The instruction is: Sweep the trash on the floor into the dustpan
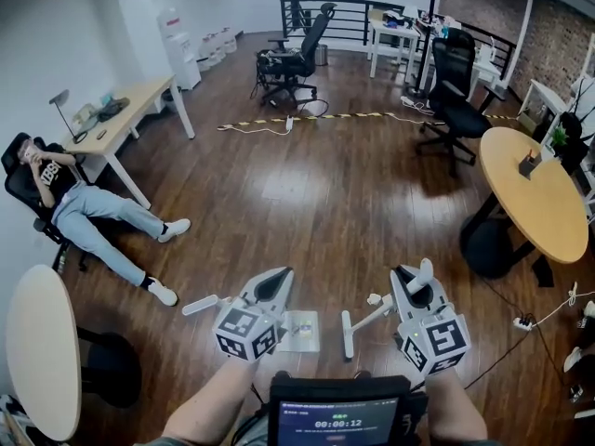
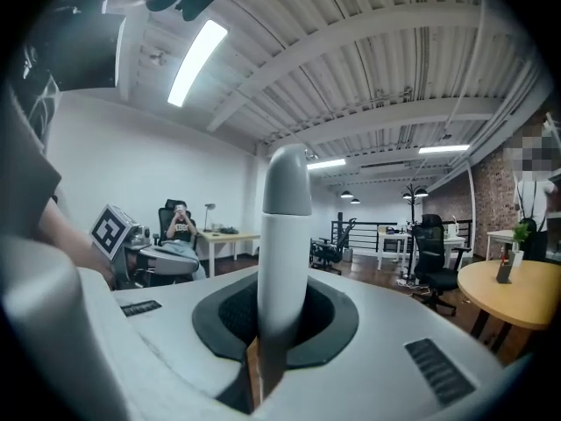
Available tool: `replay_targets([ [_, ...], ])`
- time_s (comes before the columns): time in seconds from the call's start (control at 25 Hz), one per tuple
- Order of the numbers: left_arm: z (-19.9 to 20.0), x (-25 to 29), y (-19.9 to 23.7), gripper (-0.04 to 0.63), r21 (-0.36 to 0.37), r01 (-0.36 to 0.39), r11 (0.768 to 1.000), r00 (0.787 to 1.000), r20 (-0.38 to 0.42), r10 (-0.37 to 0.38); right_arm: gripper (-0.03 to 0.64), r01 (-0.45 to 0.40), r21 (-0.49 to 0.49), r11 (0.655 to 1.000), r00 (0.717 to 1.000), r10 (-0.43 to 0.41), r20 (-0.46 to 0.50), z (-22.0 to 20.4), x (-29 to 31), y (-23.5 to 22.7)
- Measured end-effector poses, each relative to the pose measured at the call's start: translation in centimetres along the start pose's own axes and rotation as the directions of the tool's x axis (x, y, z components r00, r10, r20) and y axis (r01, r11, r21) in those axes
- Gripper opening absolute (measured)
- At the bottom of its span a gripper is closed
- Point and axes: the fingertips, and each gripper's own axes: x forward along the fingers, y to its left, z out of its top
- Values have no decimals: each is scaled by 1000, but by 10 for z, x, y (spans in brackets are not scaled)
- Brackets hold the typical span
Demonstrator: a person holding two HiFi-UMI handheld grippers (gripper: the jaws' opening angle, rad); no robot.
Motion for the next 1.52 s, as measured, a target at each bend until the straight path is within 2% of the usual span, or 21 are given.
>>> replay_targets([
  [0.2, 38, -2, -26, 3, 11, 6, 1000, 997, 78, -7, 41, 19, -17, 1000, 1000, -19, 10, 18, -29, -20],
  [0.32, 51, -1, -38, 3, 0, 22, 1000, 995, 96, -22, 43, 36, -18, 999, 999, -35, 14, 24, -44, -32],
  [0.44, 60, -2, -48, 3, 24, 46, 999, 993, 105, -48, 41, 54, -27, 998, 999, -54, 9, 26, -52, -40],
  [0.6, 61, -2, -45, 3, 45, 6, 999, 997, 80, -10, 41, 71, -22, 997, 997, -70, 8, 28, -59, -47],
  [1.52, 64, -1, -38, 3, 37, -9, 999, 997, 77, 6, 41, 74, -6, 997, 996, -74, 45, 36, -60, -58],
])
